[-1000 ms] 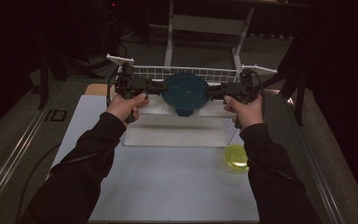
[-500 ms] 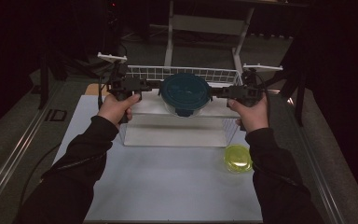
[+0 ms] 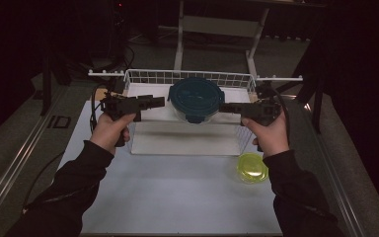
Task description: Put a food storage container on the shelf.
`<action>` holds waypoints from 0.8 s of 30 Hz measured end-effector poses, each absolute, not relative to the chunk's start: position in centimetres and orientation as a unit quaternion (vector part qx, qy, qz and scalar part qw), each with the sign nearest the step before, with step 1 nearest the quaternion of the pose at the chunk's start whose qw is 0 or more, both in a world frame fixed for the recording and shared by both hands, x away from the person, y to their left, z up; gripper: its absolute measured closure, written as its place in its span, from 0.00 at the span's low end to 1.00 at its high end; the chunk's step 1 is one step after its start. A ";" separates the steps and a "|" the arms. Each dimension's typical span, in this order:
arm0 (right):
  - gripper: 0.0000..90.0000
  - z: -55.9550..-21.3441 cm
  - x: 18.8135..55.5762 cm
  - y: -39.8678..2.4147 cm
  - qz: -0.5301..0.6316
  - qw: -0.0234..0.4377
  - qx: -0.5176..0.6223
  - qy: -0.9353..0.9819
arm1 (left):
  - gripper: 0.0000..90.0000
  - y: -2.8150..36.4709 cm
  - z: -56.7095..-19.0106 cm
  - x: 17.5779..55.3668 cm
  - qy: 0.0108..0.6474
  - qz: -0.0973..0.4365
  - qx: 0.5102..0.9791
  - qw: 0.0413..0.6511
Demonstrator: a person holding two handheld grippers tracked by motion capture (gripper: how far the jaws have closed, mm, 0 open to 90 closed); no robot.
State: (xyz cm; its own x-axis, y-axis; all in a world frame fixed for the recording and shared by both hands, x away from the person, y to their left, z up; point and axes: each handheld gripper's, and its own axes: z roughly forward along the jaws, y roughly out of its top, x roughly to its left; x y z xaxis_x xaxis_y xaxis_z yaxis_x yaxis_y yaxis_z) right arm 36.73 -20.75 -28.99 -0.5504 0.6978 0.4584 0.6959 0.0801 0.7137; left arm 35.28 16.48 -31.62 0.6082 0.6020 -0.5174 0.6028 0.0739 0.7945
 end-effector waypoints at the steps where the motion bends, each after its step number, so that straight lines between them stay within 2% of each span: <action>1: 0.50 -29.1 36.3 -20.5 0.486 -0.001 0.469 0.737 | 0.35 16.4 -31.8 34.9 0.435 0.004 0.684 0.586; 7: 0.53 -29.9 34.4 -18.8 0.491 -0.014 0.439 0.753 | 0.26 16.2 -32.7 32.8 0.404 0.030 0.699 0.589; 9: 0.54 -30.2 33.9 -18.2 0.491 -0.018 0.430 0.758 | 0.18 16.2 -33.2 32.0 0.390 0.049 0.707 0.588; 12: 0.58 -30.7 33.5 -17.6 0.489 -0.022 0.421 0.763 | 0.15 16.1 -34.1 31.0 0.382 0.064 0.712 0.586; 15: 0.62 -31.1 33.1 -17.1 0.487 -0.025 0.418 0.767 | 0.06 15.8 -35.0 30.0 0.375 0.074 0.721 0.578; 17: 0.66 -31.4 33.0 -16.8 0.484 -0.029 0.414 0.770 | 0.02 15.5 -35.7 29.3 0.369 0.083 0.726 0.574; 20: 0.72 -31.8 32.8 -16.3 0.482 -0.034 0.413 0.772 | 0.00 15.2 -36.7 28.4 0.362 0.085 0.731 0.572; 24: 0.89 -32.1 32.6 -15.7 0.481 -0.026 0.412 0.773 | 0.00 14.9 -38.2 27.3 0.360 0.092 0.740 0.560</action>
State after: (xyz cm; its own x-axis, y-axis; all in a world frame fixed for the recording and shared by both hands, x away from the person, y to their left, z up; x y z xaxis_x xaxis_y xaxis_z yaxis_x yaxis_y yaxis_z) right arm 32.62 -15.72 -32.09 -0.6584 0.6127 0.4370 0.6625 0.1964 0.7228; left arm 27.31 14.86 -38.23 0.7235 0.6368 -0.2665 0.4297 -0.1133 0.8959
